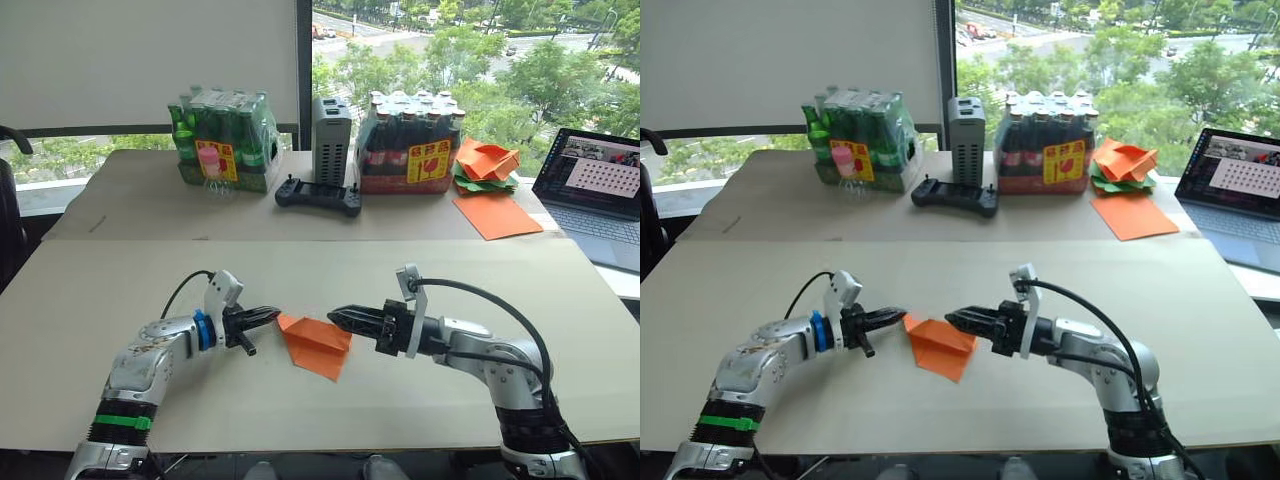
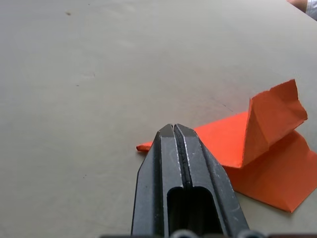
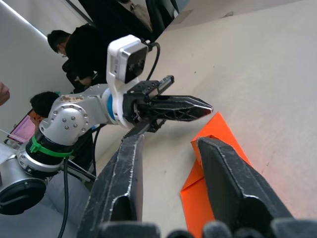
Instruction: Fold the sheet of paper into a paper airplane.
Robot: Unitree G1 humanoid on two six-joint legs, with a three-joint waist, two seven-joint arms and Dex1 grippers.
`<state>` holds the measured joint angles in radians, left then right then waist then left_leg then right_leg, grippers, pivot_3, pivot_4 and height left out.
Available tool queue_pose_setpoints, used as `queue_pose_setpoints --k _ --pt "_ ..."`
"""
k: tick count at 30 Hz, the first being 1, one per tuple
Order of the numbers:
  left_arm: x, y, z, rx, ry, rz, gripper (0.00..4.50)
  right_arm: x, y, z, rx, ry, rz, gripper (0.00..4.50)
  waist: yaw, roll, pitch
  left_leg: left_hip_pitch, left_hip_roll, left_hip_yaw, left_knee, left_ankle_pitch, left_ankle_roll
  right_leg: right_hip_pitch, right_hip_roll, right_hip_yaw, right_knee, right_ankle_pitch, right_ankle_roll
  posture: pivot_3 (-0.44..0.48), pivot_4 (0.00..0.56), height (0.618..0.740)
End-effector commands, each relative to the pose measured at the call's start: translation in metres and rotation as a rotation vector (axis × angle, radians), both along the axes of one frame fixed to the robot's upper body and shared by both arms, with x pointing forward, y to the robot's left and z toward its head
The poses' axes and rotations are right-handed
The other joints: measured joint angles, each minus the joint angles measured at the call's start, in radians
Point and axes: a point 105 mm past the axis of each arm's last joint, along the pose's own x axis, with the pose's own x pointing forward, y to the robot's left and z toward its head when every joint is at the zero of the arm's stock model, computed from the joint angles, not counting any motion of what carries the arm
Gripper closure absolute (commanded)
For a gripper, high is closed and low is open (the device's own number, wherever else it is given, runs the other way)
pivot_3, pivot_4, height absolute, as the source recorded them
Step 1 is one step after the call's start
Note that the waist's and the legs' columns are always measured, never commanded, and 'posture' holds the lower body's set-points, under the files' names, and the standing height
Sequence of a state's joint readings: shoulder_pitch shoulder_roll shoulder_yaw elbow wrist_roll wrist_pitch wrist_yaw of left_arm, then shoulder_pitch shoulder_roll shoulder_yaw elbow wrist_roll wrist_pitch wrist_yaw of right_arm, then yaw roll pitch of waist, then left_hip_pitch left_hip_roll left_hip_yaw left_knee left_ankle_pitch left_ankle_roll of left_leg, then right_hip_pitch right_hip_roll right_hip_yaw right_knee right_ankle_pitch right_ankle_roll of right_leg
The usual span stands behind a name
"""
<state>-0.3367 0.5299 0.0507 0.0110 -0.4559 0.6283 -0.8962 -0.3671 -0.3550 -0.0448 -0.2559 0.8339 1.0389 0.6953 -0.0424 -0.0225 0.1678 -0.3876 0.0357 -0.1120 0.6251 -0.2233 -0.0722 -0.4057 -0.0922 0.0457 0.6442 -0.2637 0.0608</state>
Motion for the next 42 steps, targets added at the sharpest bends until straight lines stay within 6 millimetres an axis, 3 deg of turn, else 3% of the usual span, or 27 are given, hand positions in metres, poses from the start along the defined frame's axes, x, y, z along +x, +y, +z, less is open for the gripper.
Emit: queue_pose_setpoints --k 1,9,20,33,42 --pt "-0.006 0.008 0.023 -0.035 -0.043 0.010 4.50 0.000 -0.004 -0.011 -0.052 0.005 -0.030 2.31 0.000 0.000 0.000 0.000 0.000 0.000 0.000 0.000 0.000 0.000 0.000 0.000 0.000 0.000 0.000 0.000 0.150 0.740" --pt "-0.019 0.019 0.033 -0.044 -0.038 0.036 4.50 0.002 -0.011 -0.036 -0.122 0.047 -0.081 2.31 -0.001 0.000 0.001 0.000 0.000 0.000 0.000 0.000 0.000 0.000 0.000 0.000 -0.001 0.000 0.000 0.000 0.150 0.740" --pt "-0.020 0.022 0.031 -0.057 -0.023 0.073 4.50 0.018 -0.014 -0.009 0.005 0.020 -0.132 2.31 -0.001 -0.001 0.002 0.000 0.000 0.000 0.000 0.000 0.000 0.000 0.000 0.000 0.000 0.000 0.000 0.000 0.150 0.740" --pt "-0.020 0.022 0.027 -0.056 -0.011 0.077 4.50 0.012 -0.016 -0.033 -0.054 0.077 -0.133 2.31 -0.001 -0.001 0.002 0.000 0.000 0.000 0.000 0.000 0.000 0.000 0.000 0.000 0.000 0.000 0.000 0.000 0.150 0.740" --pt "-0.019 0.019 0.028 -0.061 -0.014 0.072 4.50 0.009 -0.013 -0.034 -0.068 0.073 -0.115 2.31 -0.001 -0.001 0.002 0.000 0.000 0.000 0.001 0.000 0.000 0.000 0.000 0.000 0.000 0.000 0.000 0.000 0.150 0.740"
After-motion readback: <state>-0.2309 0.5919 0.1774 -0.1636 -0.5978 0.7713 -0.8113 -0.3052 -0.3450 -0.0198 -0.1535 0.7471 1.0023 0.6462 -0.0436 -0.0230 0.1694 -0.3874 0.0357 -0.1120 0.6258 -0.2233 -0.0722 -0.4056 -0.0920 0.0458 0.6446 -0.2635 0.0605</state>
